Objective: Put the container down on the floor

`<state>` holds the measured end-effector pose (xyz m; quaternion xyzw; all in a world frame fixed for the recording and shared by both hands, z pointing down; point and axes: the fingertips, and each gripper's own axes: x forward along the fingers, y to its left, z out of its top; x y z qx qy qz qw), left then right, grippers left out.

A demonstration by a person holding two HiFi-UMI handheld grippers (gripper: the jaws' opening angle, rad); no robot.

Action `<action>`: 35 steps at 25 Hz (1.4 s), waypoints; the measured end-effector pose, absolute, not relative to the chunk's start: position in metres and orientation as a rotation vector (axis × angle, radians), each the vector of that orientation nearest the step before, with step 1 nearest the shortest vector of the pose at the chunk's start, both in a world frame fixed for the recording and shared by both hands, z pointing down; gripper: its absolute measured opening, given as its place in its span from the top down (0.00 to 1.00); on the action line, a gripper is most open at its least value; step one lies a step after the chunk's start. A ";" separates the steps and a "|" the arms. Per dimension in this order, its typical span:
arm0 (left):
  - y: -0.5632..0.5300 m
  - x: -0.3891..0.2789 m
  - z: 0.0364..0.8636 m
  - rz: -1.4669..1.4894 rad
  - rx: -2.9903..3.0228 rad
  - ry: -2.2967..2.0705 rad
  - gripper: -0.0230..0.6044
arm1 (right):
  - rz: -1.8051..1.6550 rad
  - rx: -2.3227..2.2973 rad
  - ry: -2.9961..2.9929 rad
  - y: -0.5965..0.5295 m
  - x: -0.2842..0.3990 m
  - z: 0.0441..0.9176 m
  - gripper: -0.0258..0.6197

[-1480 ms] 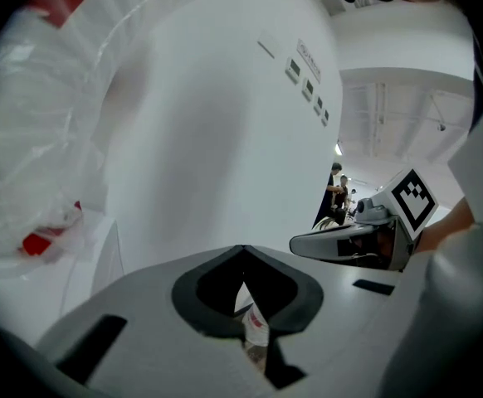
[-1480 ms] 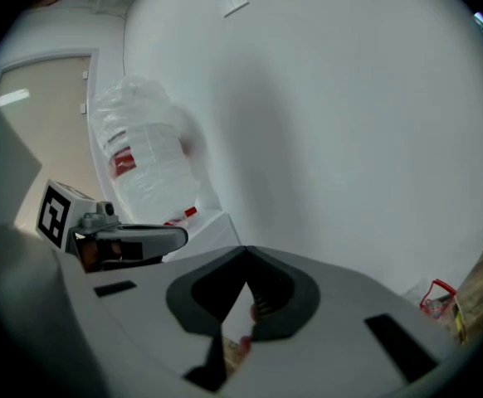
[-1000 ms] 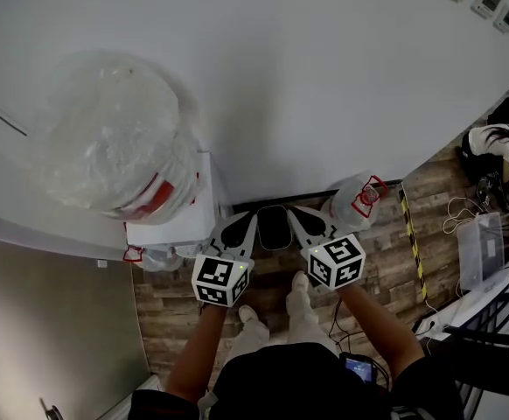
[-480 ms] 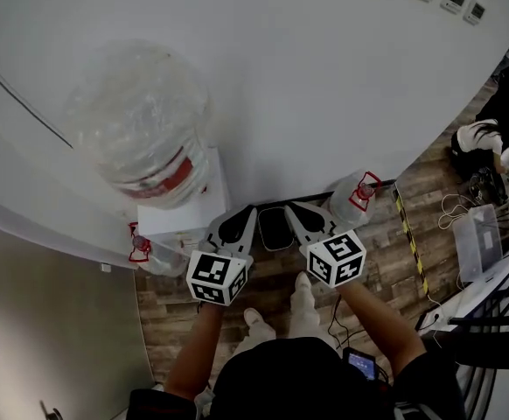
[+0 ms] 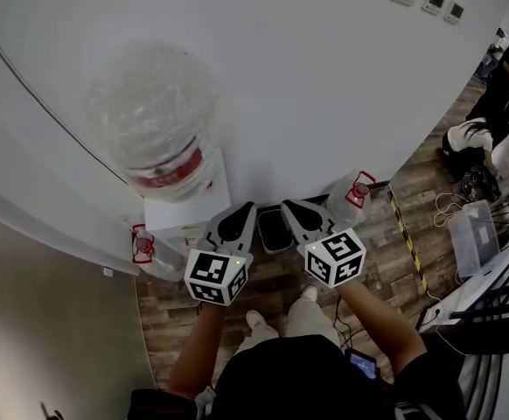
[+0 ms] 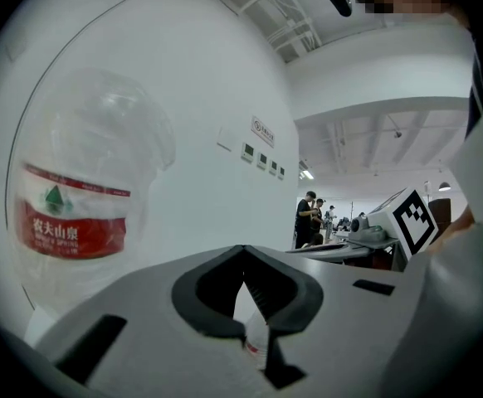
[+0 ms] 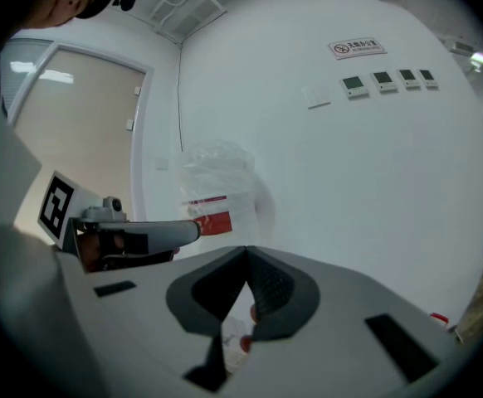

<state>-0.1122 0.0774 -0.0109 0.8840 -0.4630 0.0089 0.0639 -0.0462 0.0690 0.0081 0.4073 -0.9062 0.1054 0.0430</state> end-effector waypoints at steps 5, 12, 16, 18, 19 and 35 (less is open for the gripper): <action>0.082 -0.116 -0.021 0.028 2.675 -1.436 0.94 | 0.265 1.220 -2.797 0.070 -0.049 -0.007 0.91; 0.092 -0.090 -0.043 0.029 2.670 -1.495 0.93 | 0.243 1.177 -2.851 0.079 -0.025 -0.028 0.91; 0.088 -0.095 -0.041 0.025 2.644 -1.525 0.93 | 0.228 1.166 -2.858 0.073 -0.027 -0.033 0.91; 0.089 -0.090 -0.040 0.023 2.635 -1.534 0.93 | 0.226 1.172 -2.859 0.072 -0.019 -0.033 0.91; 0.090 -0.086 -0.040 0.025 2.635 -1.538 0.93 | 0.226 1.173 -2.858 0.073 -0.013 -0.033 0.91; 0.101 -0.048 -0.058 -0.016 2.637 -1.569 0.94 | 0.200 1.156 -2.892 0.088 0.028 -0.049 0.91</action>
